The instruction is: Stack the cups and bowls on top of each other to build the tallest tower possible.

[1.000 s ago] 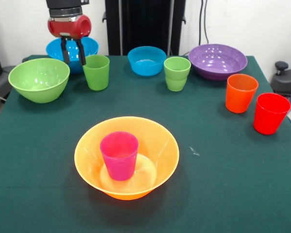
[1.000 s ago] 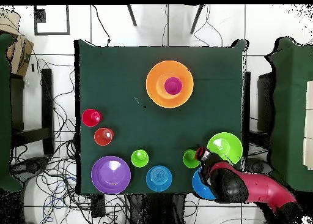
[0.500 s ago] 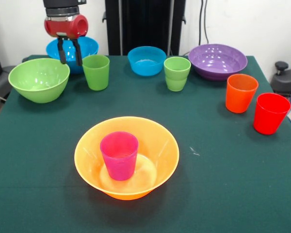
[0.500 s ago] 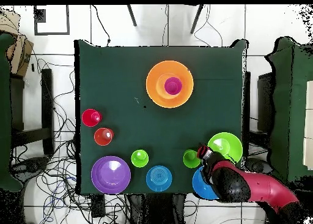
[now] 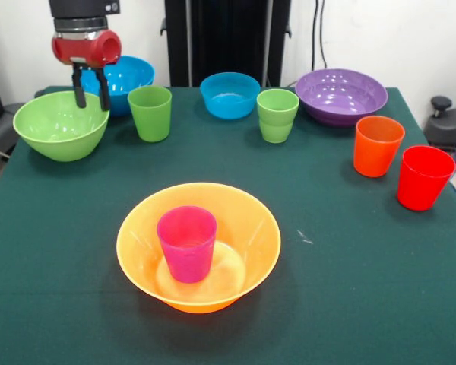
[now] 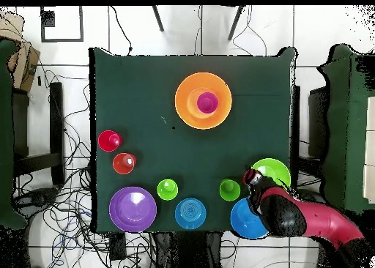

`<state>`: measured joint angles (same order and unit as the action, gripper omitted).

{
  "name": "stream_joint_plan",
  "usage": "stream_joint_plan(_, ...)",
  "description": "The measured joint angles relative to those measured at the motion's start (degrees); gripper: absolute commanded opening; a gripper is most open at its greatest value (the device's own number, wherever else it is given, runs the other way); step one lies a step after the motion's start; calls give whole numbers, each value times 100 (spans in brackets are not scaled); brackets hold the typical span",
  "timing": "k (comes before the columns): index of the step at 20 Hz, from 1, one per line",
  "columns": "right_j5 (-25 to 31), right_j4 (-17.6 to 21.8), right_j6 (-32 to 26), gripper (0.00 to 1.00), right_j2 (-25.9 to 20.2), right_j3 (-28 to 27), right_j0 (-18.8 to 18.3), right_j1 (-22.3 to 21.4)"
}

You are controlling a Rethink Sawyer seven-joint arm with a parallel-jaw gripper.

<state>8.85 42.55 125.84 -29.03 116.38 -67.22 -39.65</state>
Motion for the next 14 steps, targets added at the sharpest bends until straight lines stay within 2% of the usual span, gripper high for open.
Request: stream_joint_plan(14,1,596,0,100,48,-585,236,588)
